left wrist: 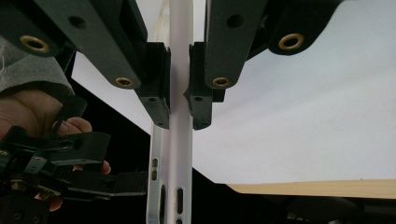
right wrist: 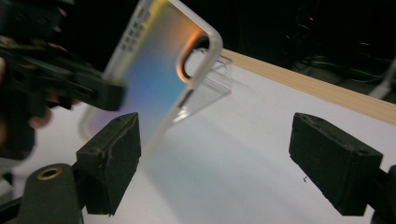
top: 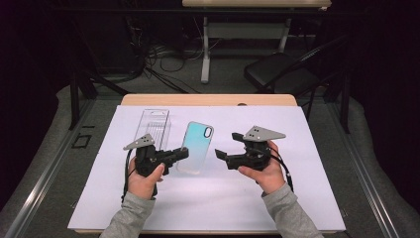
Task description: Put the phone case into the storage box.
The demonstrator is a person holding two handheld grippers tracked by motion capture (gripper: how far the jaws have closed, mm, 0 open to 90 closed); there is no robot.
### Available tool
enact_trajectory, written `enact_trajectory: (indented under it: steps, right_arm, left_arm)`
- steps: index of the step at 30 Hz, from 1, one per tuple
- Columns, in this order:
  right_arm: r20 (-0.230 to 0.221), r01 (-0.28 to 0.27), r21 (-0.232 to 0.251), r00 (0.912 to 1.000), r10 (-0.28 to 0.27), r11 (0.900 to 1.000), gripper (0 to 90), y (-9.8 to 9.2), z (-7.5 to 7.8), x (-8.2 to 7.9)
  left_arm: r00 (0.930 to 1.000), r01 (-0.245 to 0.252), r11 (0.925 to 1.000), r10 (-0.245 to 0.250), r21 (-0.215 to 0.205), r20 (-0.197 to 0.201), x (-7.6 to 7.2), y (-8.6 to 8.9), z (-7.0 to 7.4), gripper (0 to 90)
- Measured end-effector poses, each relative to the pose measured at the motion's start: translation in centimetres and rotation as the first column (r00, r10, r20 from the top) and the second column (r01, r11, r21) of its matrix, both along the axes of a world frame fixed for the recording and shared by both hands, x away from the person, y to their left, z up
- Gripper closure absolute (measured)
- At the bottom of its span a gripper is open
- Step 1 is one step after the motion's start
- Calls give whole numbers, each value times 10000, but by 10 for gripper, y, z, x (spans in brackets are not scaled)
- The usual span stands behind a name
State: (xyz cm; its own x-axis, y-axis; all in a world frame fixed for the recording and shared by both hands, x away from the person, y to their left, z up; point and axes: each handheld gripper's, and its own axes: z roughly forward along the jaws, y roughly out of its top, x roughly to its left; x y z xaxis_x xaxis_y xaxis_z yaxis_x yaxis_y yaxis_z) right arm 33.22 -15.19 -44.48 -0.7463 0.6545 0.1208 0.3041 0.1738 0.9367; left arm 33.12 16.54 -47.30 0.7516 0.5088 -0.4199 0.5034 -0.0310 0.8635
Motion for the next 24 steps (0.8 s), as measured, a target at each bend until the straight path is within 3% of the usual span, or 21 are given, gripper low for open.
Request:
enact_trajectory:
  steps: [3,9,16,24]
  right_arm:
    - [37,-386,490,9993,384,9981,146,0,0,-4]
    - [-36,-570,777,9983,575,9953,150,0,1,-11]
    - [-473,-1035,1777,9924,1136,9786,289,-4,-1,-11]
    - [-963,-1396,1672,9829,1571,9760,388,-4,-8,-8]
  left_arm:
    - [10000,85,9999,-85,-146,11,-2,-1,1,819]
    - [9996,232,9995,-228,-194,172,-7,-4,2,818]
    - [9991,394,9982,-386,-459,174,-10,-6,2,818]
    - [9984,539,9969,-527,-573,220,-13,-9,2,819]
